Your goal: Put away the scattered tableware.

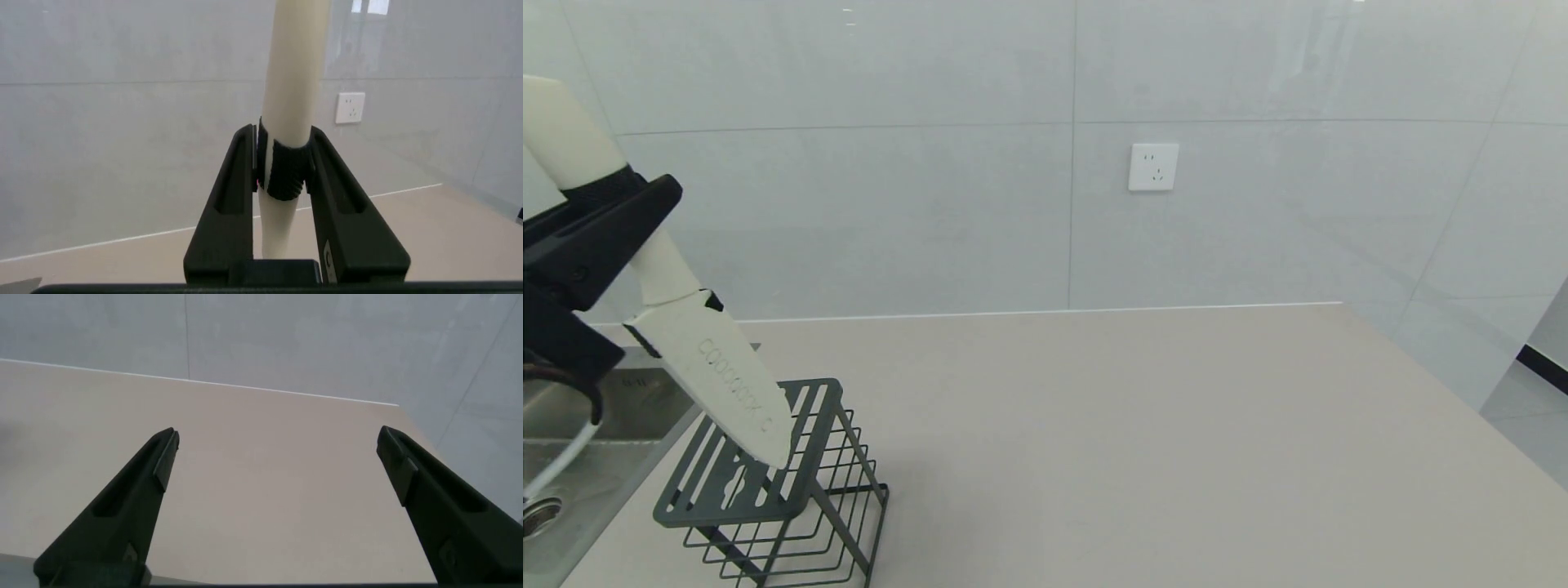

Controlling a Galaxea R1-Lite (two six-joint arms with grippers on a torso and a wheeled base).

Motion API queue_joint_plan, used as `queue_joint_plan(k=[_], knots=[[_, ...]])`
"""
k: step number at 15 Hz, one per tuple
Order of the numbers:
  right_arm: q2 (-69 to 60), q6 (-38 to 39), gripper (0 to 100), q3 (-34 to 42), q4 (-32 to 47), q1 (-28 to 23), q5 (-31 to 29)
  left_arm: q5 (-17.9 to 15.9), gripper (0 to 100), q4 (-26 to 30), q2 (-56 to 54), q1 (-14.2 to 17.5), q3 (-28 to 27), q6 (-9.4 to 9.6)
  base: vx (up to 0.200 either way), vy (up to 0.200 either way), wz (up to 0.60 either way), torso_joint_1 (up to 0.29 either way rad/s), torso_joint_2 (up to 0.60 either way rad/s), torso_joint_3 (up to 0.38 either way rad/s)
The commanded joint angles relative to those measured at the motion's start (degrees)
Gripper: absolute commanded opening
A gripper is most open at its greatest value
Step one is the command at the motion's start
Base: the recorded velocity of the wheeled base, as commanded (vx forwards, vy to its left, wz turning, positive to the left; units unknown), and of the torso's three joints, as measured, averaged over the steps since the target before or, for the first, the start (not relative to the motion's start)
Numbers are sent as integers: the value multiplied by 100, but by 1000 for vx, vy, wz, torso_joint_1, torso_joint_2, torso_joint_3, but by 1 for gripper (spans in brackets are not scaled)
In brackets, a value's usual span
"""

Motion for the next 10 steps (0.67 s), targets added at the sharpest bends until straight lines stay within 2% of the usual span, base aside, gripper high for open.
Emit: queue_joint_plan(k=[1, 3, 4, 6, 8, 10], knots=[[11, -2, 100, 0, -11, -6, 2, 20, 0, -16, 188, -51, -43, 57, 0, 0, 0, 0, 0, 0], [11, -2, 100, 0, -11, -6, 2, 29, 0, -16, 285, -7, -78, 65, 0, 0, 0, 0, 0, 0], [11, 7, 100, 0, -11, 2, 2, 55, 0, -16, 408, 142, -140, 65, 0, 0, 0, 0, 0, 0], [11, 42, 100, 0, -11, 2, 2, 82, 0, -16, 619, 248, -325, 65, 0, 0, 0, 0, 0, 0], [11, 60, 100, 0, -11, -6, 2, 328, 0, -25, 909, 204, -535, 65, 0, 0, 0, 0, 0, 0], [11, 60, 100, 0, -11, -6, 2, 389, 0, -16, 926, 195, -527, 65, 0, 0, 0, 0, 0, 0]])
